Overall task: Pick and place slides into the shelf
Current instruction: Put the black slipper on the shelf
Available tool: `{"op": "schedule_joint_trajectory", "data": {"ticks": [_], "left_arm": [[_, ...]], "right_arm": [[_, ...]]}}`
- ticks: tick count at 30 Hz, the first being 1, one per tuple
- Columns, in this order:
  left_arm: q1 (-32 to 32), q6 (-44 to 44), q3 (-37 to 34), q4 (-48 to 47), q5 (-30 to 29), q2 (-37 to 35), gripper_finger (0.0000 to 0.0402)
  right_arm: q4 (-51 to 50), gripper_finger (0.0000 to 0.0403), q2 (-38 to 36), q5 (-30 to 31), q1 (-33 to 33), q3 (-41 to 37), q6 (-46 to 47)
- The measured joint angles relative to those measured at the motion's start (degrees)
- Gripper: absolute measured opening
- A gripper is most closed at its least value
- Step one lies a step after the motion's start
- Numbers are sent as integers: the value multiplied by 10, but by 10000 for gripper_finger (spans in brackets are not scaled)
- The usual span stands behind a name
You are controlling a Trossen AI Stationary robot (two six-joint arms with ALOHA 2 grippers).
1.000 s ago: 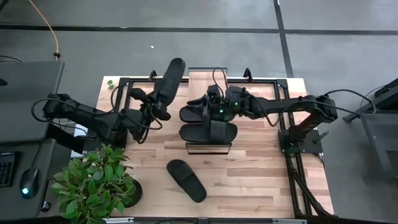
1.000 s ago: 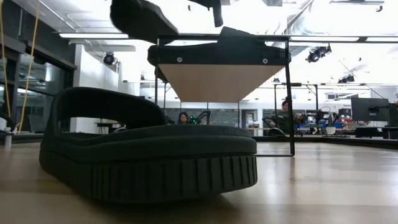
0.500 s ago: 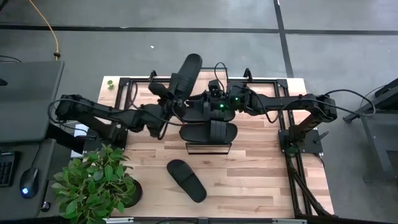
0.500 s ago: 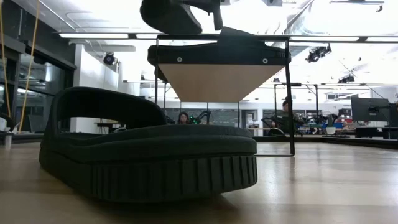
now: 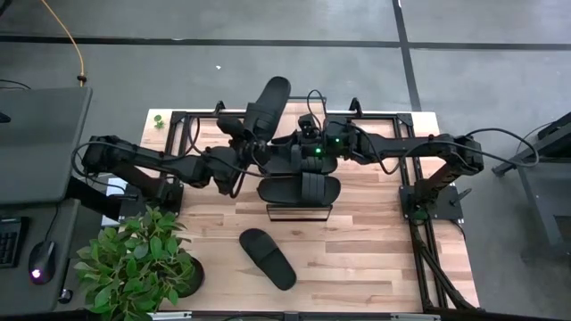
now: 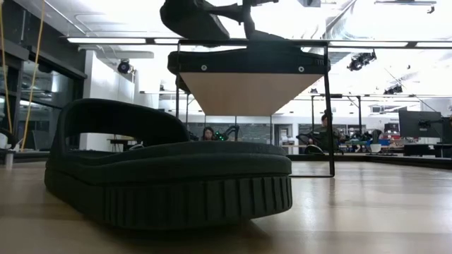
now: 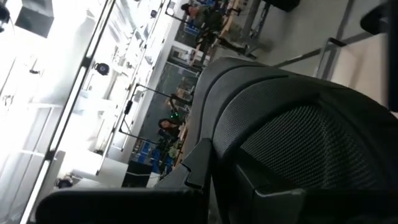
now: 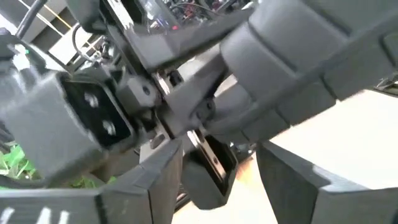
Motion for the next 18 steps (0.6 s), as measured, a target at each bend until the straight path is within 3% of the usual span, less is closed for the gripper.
{"op": "schedule_joint_trajectory", "data": {"ticks": [18], "left_arm": [[-2, -3, -1, 3, 17, 0, 20]], "right_arm": [[-21, 218, 0, 68, -7, 0, -7]]}}
